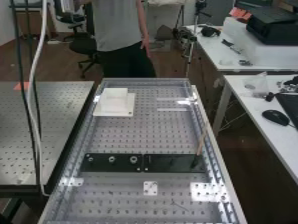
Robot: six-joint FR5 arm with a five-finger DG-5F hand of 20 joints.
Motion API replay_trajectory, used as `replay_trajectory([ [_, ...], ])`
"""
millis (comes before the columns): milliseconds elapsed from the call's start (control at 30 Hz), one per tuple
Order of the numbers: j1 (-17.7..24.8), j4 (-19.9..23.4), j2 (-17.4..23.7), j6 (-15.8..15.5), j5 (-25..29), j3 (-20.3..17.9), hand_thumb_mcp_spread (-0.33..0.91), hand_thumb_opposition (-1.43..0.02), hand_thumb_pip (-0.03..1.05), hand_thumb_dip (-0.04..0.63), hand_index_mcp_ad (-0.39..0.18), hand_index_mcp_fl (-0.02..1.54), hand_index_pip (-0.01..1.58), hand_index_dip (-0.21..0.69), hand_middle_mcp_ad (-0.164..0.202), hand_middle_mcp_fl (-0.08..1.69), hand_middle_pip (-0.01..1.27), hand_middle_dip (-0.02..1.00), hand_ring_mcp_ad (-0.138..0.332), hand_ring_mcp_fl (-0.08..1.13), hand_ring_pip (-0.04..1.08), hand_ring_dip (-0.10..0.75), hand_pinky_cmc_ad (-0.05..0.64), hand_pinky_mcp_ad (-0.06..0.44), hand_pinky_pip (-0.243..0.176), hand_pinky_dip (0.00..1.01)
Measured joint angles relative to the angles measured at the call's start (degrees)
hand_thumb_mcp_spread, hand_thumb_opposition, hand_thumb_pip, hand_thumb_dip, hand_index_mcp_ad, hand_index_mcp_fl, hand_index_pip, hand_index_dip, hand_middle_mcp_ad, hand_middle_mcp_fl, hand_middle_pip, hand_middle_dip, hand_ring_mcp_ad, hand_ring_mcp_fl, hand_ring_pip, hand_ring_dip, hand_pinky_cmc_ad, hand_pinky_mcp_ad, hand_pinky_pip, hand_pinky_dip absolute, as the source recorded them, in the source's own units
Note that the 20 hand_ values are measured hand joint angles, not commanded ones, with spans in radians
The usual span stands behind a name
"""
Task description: Grab the chopstick and place it in the clear container
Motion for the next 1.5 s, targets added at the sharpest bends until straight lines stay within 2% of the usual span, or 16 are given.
replay_trajectory([
  [67,0.0,0.1,0.0,0.0,0.2,0.0,-0.01,-0.01,0.0,0.0,-0.014,0.02,0.02,0.019,0.044,0.02,0.02,0.04,0.03,0.01,0.03,0.028,0.0,0.037,-0.01,0.02],
  [133,0.0,0.1,0.0,0.0,0.4,-0.1,-0.01,-0.01,0.0,0.0,-0.005,0.02,0.01,0.019,0.044,0.02,0.02,0.05,0.024,0.01,0.02,0.028,-0.021,0.033,-0.01,0.02],
  [200,-0.1,0.2,0.0,-0.1,0.3,-0.1,0.02,-0.1,0.04,-0.002,0.007,0.02,0.01,0.007,0.045,0.02,0.02,0.04,0.031,0.01,0.01,0.028,-0.021,0.033,-0.01,0.02],
  [233,-0.1,0.2,0.1,-0.1,0.3,-0.1,0.06,-0.21,0.11,0.0,0.009,0.02,0.02,0.003,0.042,0.02,0.02,0.04,0.033,0.01,0.01,0.028,-0.002,0.035,-0.012,0.04],
  [300,-0.2,0.3,0.1,-0.1,0.3,-0.2,0.08,-0.33,0.16,0.0,0.024,0.03,0.01,-0.03,0.045,0.02,0.06,0.04,0.063,0.01,0.02,0.028,0.031,0.051,-0.012,0.06],
  [333,-0.2,0.3,0.1,0.0,0.2,-0.2,0.09,-0.4,0.16,0.0,0.035,0.03,0.02,-0.044,0.044,0.02,0.07,0.04,0.094,0.02,0.02,0.028,0.063,0.065,-0.028,0.09],
  [400,-0.3,0.4,0.1,0.0,0.2,-0.2,0.1,-0.47,0.16,0.0,0.042,0.03,0.02,-0.047,0.045,0.02,0.09,0.05,0.145,0.01,0.04,0.028,0.099,0.098,-0.044,0.11],
  [467,-0.4,0.4,0.0,0.2,0.1,-0.2,0.1,-0.54,0.19,0.0,0.042,0.02,0.03,-0.061,0.045,0.02,0.1,0.04,0.168,0.01,0.06,0.028,0.126,0.134,-0.061,0.13],
  [500,-0.5,0.5,0.0,0.3,0.1,-0.3,0.1,-0.54,0.19,0.0,0.044,0.02,0.04,-0.061,0.045,0.02,0.11,0.04,0.182,0.01,0.06,0.028,0.127,0.133,-0.056,0.14],
  [533,-0.5,0.5,0.0,0.3,0.1,-0.3,0.1,-0.56,0.19,0.0,0.052,0.02,0.04,-0.056,0.059,0.01,0.11,0.05,0.182,0.01,0.06,0.028,0.147,0.152,-0.072,0.15],
  [600,-0.6,0.5,-0.1,0.5,0.1,-0.3,0.1,-0.57,0.19,0.0,0.063,0.02,0.04,-0.073,0.072,0.01,0.11,0.04,0.201,0.02,0.06,0.024,0.162,0.157,-0.079,0.16],
  [667,-0.6,0.4,-0.2,0.8,0.2,-0.3,0.1,-0.59,0.2,0.0,0.072,0.02,0.04,-0.075,0.075,0.02,0.11,0.04,0.201,0.03,0.05,0.012,0.178,0.164,-0.106,0.17],
  [767,-0.7,0.5,-0.3,1.0,0.3,-0.4,0.1,-0.59,0.2,0.0,0.075,0.03,0.05,-0.075,0.075,0.02,0.11,0.05,0.202,0.03,0.06,0.014,0.209,0.168,-0.11,0.19],
  [967,-1.0,1.0,-1.2,2.6,0.6,-0.8,0.1,-0.61,0.2,0.0,0.079,0.02,0.05,-0.084,0.087,0.02,0.13,0.04,0.206,0.03,0.06,0.012,0.211,0.176,-0.112,0.2],
  [1300,-2.9,5.2,-5.2,10.8,3.5,-3.3,0.1,-0.61,0.21,0.0,0.08,0.02,0.05,-0.084,0.089,0.02,0.13,0.04,0.218,0.03,0.07,0.005,0.211,0.183,-0.124,0.21],
  [1500,-4.5,11.7,-7.9,18.3,6.1,-6.1,0.1,-0.62,0.23,0.0,0.089,0.02,0.05,-0.084,0.093,0.02,0.13,0.04,0.22,0.03,0.07,0.002,0.225,0.182,-0.124,0.21],
])
